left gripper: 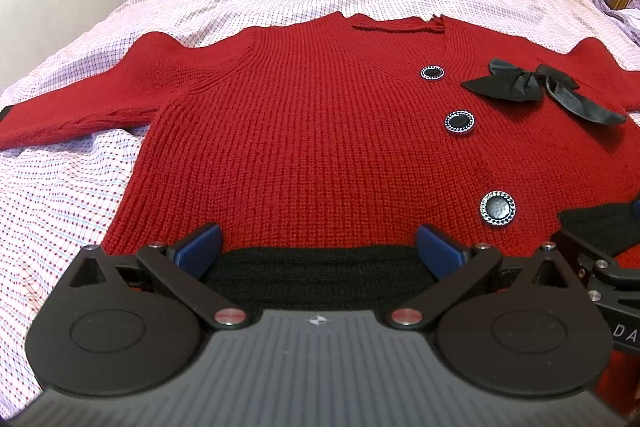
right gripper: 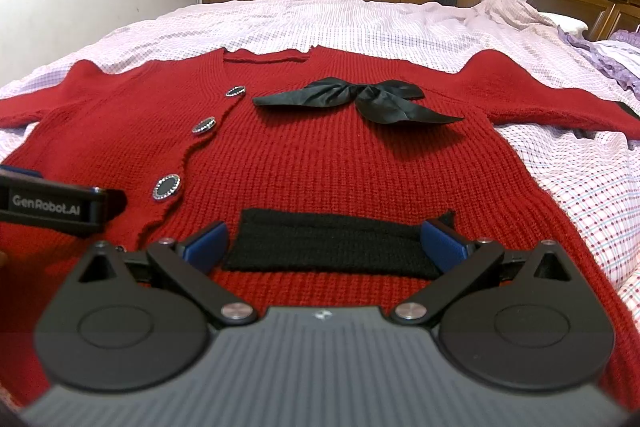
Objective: Fold small clothes
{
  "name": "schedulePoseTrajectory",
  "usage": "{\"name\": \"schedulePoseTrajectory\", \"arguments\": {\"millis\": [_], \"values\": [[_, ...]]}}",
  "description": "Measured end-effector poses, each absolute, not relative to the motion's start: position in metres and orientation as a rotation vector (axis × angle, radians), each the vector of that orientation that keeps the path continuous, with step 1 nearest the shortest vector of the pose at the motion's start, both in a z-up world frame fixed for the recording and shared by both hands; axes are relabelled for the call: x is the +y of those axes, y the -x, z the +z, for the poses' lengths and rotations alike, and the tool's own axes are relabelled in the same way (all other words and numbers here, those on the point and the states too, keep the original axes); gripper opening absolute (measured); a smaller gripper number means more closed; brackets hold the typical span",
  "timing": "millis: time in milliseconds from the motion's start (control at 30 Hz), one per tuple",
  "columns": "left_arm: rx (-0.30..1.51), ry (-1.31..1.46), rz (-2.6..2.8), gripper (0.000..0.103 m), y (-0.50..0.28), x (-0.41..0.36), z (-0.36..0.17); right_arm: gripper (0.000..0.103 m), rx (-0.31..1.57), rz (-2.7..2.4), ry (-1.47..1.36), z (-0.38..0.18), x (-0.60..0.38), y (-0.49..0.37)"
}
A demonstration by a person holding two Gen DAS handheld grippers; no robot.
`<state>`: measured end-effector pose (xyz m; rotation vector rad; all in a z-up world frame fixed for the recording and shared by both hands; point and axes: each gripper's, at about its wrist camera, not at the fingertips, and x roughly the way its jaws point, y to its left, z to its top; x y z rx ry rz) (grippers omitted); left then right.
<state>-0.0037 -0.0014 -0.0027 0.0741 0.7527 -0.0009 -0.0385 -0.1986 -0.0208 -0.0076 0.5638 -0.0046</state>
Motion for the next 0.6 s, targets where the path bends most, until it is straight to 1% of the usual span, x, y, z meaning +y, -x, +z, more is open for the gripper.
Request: {"name": "schedulePoseTrajectory", "arguments": {"millis": [600], "values": [[0.751,-0.077,0.000,0.103,0.0046,-0.0027,-0.0031,0.103,0.563,-0.005,0.011,-0.0209,-0.1979,0.0388]]}}
